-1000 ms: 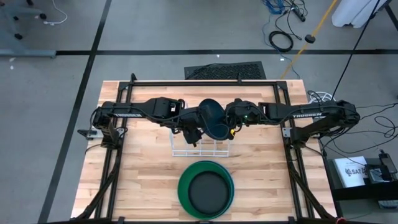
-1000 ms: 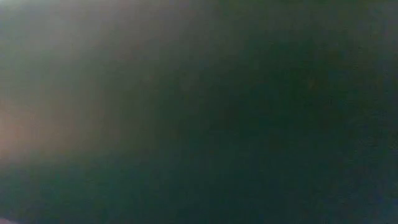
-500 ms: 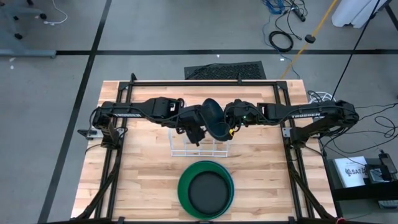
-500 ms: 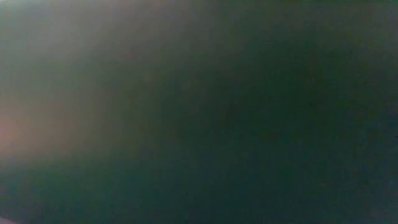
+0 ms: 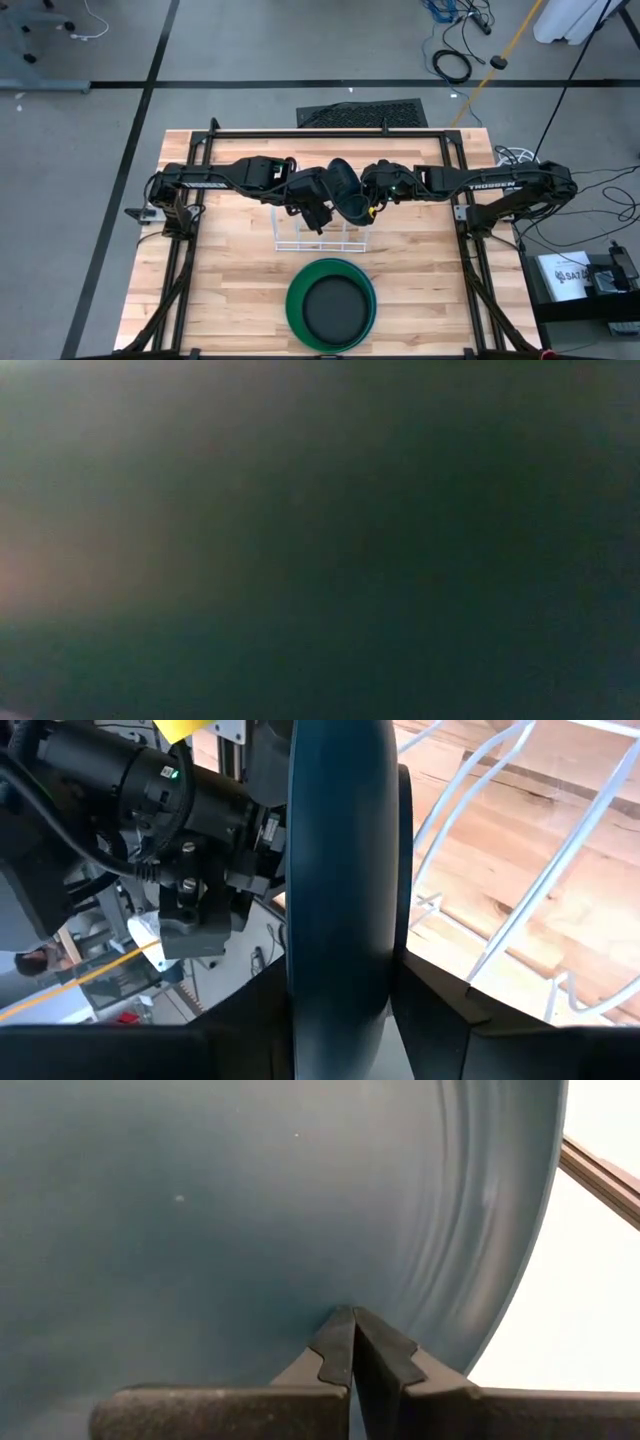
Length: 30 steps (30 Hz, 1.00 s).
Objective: Sort dishes
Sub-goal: Put the dark blue plate into the dish rack
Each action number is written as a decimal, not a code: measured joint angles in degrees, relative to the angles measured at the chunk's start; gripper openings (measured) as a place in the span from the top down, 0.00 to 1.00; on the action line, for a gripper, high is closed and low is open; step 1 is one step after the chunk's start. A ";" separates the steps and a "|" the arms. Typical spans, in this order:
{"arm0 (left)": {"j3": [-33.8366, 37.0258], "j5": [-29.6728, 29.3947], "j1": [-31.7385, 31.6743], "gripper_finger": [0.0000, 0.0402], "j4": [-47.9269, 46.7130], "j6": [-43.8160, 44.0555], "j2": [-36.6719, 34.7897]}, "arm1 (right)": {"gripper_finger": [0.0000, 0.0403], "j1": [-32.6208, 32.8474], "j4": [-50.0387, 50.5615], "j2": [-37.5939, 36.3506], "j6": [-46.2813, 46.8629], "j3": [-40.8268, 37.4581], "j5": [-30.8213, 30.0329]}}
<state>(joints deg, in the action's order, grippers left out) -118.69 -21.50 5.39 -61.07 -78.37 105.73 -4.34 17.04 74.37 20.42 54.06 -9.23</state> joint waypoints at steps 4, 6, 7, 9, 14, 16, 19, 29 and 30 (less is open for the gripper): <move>0.00 0.02 0.00 0.60 1.10 0.07 0.00 | 1.00 0.00 -0.11 0.00 0.54 0.00 -0.01; 0.00 -0.03 0.00 0.57 2.15 0.13 0.00 | 1.00 0.07 -0.17 0.00 0.57 0.00 0.00; 0.00 -0.08 0.00 0.55 2.99 0.37 0.00 | 1.00 0.15 -0.20 0.00 0.57 0.00 0.01; 0.00 -0.51 0.00 0.50 4.29 1.16 0.00 | 1.00 0.40 -0.21 0.00 0.57 0.00 0.01; 0.00 -2.75 0.02 0.43 5.62 1.54 -0.04 | 1.00 1.21 -0.28 0.00 1.34 0.00 -1.09; 0.00 -3.79 0.02 0.42 6.08 1.53 -0.04 | 1.00 1.47 -0.43 0.00 1.46 0.00 -1.33; 0.00 -4.39 0.02 0.42 7.36 1.55 -0.04 | 1.00 1.84 -0.39 0.02 1.89 -0.04 -1.44; 0.09 -12.23 0.45 0.42 9.98 1.61 -0.04 | 1.00 2.58 -1.24 0.00 1.48 -0.02 -3.77; 0.09 -13.61 0.61 0.42 9.87 1.95 -0.16 | 1.00 2.69 -1.65 0.00 1.15 -0.02 -4.35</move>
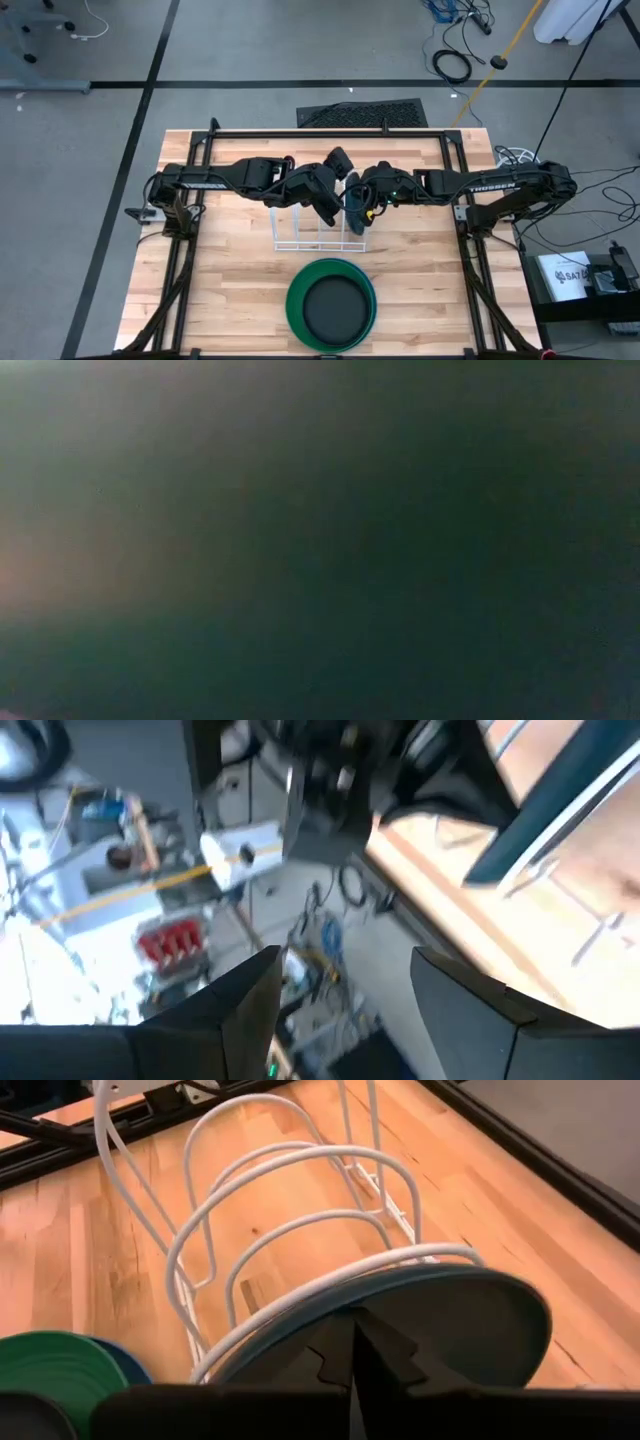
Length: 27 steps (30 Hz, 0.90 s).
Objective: Sort dishes
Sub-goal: Put the dark blue plate into the dish rack, then put the black plate into the dish rack
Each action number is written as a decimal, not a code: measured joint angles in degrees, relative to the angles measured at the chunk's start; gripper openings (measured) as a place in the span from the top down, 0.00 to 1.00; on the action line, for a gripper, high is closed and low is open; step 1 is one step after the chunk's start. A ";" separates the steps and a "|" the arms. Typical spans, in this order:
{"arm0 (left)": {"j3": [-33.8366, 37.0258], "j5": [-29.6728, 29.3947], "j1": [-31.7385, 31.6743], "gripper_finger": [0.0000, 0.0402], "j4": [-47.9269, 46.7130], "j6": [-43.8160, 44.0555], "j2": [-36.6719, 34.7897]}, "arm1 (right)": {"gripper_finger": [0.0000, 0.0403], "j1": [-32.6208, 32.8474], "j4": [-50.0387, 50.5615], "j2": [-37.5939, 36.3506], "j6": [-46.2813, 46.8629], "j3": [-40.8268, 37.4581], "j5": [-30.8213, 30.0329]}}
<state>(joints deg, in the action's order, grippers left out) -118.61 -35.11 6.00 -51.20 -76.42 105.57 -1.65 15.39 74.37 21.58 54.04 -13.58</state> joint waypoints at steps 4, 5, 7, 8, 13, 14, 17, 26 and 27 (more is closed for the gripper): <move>0.02 -1.03 0.56 0.42 -0.61 5.56 -0.96 | 1.00 0.04 -0.82 0.00 -1.32 0.00 -0.76; 0.02 -0.73 0.67 0.42 -1.27 7.45 -1.31 | 1.00 0.06 -0.90 0.00 -1.50 0.00 -1.48; 0.02 1.37 0.72 0.42 -2.88 11.30 -2.38 | 1.00 0.20 -0.89 -0.02 -2.25 0.00 -1.75; 0.02 2.27 0.71 0.42 -3.68 13.41 -2.66 | 1.00 0.24 -0.87 -0.02 -2.52 0.00 -1.77; 0.04 6.15 0.74 0.42 -9.58 24.49 -4.42 | 1.00 0.26 -0.68 -0.02 -3.82 0.04 -1.73; 0.04 7.53 0.78 0.42 -11.31 26.95 -4.67 | 1.00 0.26 -0.61 -0.04 -3.96 0.04 -1.72; 0.04 11.96 1.14 0.42 -16.21 33.93 -4.84 | 1.00 0.26 -0.13 -0.09 -4.29 0.07 -1.71; 1.44 17.29 4.50 0.42 -26.72 47.09 -4.28 | 1.00 1.17 7.21 -0.33 0.22 0.42 -1.64; 1.69 17.37 5.04 0.42 -26.72 47.64 -4.28 | 1.00 1.65 7.33 -0.33 0.27 0.42 -1.60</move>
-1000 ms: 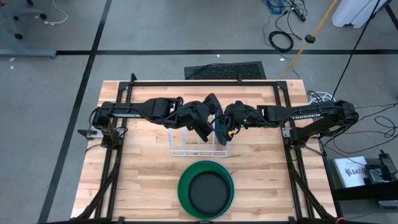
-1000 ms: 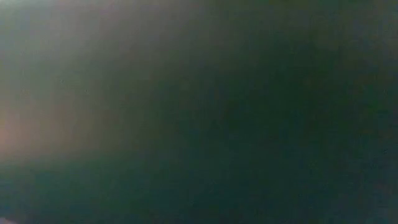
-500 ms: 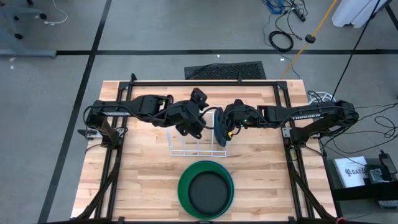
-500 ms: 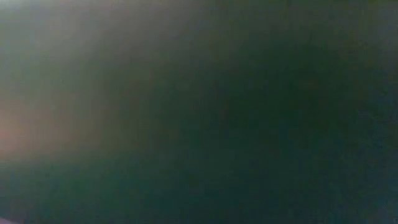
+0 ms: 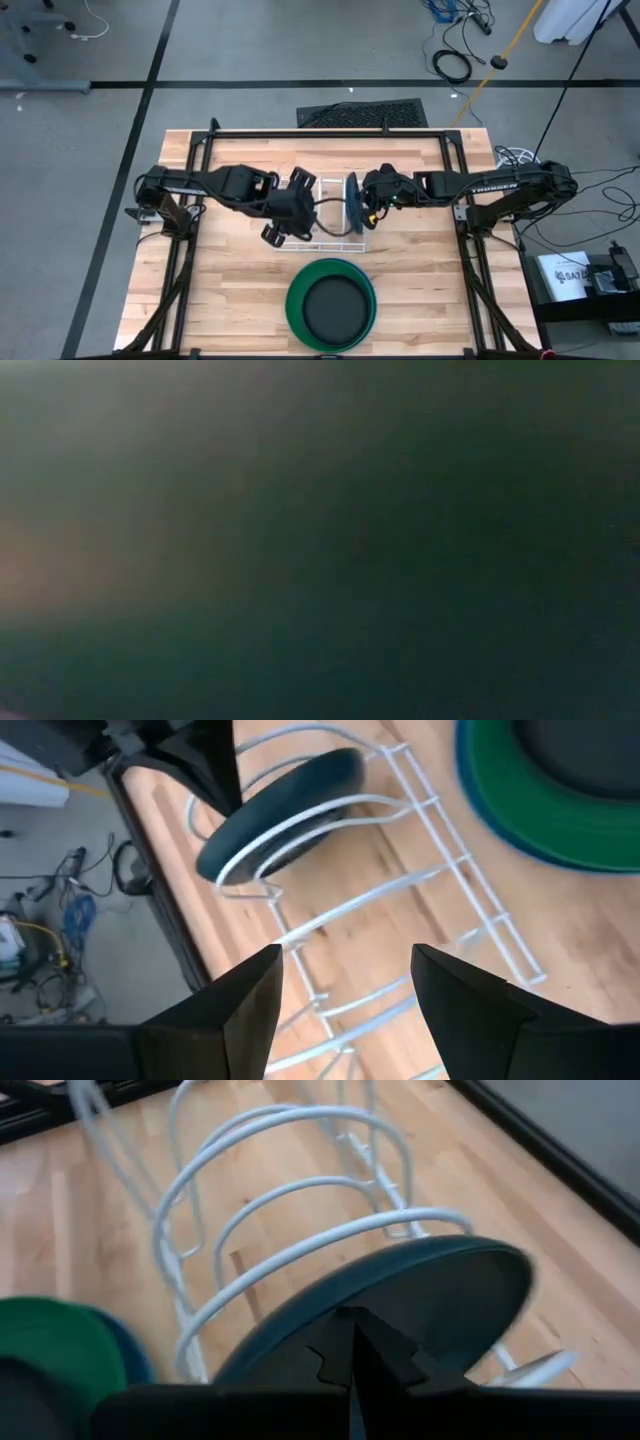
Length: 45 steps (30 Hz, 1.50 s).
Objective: Sort dishes
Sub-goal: Put the black plate into the dish rack
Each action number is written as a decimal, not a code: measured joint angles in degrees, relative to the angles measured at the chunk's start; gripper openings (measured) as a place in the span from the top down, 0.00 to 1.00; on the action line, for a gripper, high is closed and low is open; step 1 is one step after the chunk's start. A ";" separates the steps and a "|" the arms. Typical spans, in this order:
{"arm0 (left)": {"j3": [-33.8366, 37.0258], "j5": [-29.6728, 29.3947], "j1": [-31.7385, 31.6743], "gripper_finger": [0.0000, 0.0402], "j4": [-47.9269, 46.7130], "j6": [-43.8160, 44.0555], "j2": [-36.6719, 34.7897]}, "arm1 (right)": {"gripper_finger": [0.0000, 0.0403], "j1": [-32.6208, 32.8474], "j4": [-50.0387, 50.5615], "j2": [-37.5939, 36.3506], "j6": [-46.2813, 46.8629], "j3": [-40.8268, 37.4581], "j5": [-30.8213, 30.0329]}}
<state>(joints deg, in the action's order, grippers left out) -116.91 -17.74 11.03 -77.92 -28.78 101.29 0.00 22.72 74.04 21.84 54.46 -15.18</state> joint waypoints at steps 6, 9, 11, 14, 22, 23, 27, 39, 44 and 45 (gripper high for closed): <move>4.52 1.36 2.28 0.42 -0.20 3.70 -0.02 | 1.00 1.74 1.87 -1.35 2.18 -0.23 -0.75; 8.98 4.45 3.18 0.42 2.08 4.99 -0.10 | 1.00 2.62 2.80 -2.59 2.56 -0.37 -1.53; 12.81 5.46 4.09 0.42 4.16 5.03 -0.05 | 1.00 3.35 2.74 -3.61 2.58 -0.42 -1.51; 19.52 5.77 5.33 0.42 9.50 4.50 -0.02 | 1.00 4.39 1.43 -5.72 2.00 -0.42 -1.56; 35.10 8.76 9.30 0.42 28.40 -0.06 0.00 | 1.00 7.45 -6.04 -10.90 -3.55 -0.39 -2.71; 36.06 8.81 9.81 0.42 30.34 -0.07 0.00 | 1.00 7.67 -6.57 -11.43 -4.09 -0.39 -2.71; 37.87 13.73 10.58 0.42 37.07 5.88 0.00 | 1.00 8.48 -8.36 -12.55 -4.57 -0.37 -2.80; 37.78 19.28 8.64 0.48 41.44 39.00 3.29 | 1.00 11.10 -15.37 -12.22 -6.79 -0.35 -2.88; 37.78 19.28 9.15 0.48 43.89 46.63 7.90 | 1.00 12.40 -17.86 -12.22 -9.31 -0.35 -2.97; 37.78 19.28 9.24 0.48 44.34 48.08 8.79 | 1.00 12.70 -18.38 -12.22 -9.79 -0.35 -2.97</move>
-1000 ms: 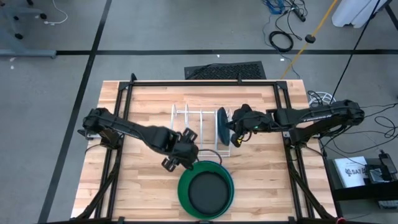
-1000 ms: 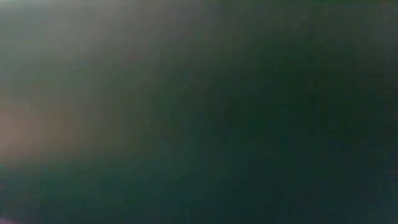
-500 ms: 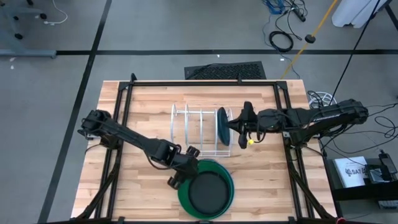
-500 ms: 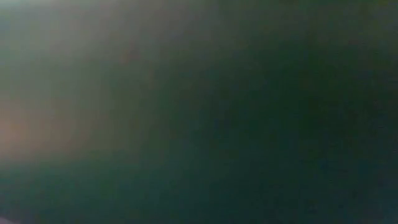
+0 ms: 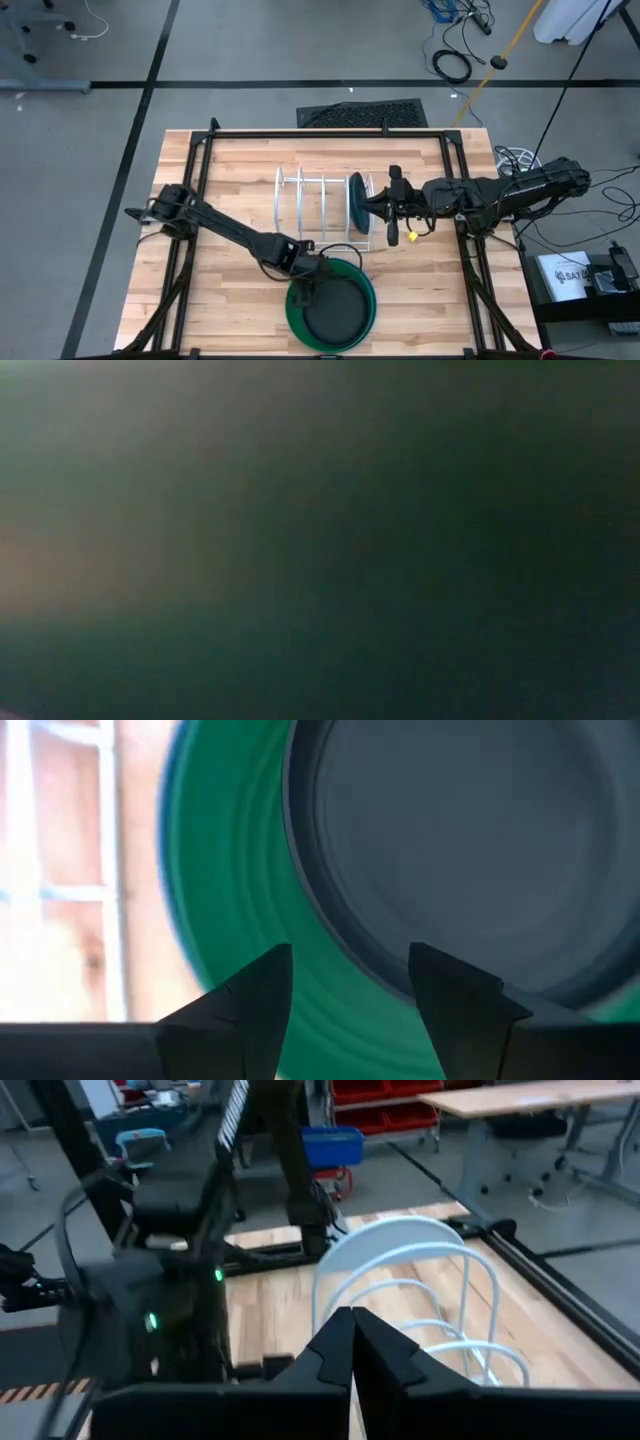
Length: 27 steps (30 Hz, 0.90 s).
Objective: Sort dishes
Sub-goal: Put the black plate into the dish rack
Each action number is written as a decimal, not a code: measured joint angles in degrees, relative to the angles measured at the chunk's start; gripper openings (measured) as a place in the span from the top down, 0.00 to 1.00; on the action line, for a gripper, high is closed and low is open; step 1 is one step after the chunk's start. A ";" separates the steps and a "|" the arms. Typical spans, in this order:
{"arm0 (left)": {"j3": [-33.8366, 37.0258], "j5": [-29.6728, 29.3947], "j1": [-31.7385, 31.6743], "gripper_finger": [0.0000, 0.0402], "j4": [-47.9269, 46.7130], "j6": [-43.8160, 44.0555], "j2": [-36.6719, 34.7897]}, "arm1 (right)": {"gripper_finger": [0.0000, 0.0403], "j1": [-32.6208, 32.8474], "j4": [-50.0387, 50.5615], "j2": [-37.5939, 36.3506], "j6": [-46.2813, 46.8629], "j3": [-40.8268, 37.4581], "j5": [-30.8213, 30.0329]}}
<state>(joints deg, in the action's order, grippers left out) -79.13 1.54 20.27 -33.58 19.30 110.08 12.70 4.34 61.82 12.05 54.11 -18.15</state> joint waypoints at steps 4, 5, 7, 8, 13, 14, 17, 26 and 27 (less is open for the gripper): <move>0.00 -0.01 0.09 0.48 1.28 4.16 2.99 | 1.00 1.10 -1.73 0.00 -1.64 0.00 -0.13; 0.00 -0.02 0.11 0.48 1.53 4.35 3.82 | 1.00 1.40 -2.09 0.00 -2.06 0.00 -0.15; 0.00 0.00 0.11 0.48 2.11 4.38 5.23 | 1.00 1.99 -3.09 0.00 -2.85 0.02 -0.24; -0.01 0.00 0.11 0.48 2.39 4.40 5.72 | 1.00 2.23 -3.12 0.00 -3.17 0.02 -0.62; -0.35 1.06 0.11 0.48 4.37 4.32 7.70 | 1.00 3.57 -2.99 0.02 -3.86 0.02 -3.80; -0.33 1.00 0.11 0.49 4.37 4.30 7.72 | 1.00 3.86 -2.95 0.02 -3.87 0.02 -4.35; -0.24 -0.35 0.20 0.54 4.32 4.16 7.34 | 1.00 4.34 -2.87 0.20 -3.89 0.02 -4.72; -0.29 -2.36 0.66 0.94 6.11 2.82 5.89 | 1.00 4.40 -3.14 0.42 -2.89 0.04 -4.85; -0.21 -2.34 0.70 0.96 5.91 2.87 5.82 | 1.00 4.40 -3.12 0.42 -2.83 0.04 -4.85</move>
<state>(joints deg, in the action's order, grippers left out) -79.35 -0.80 20.97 -27.66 22.17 115.90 17.10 1.21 62.24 9.22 54.15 -23.00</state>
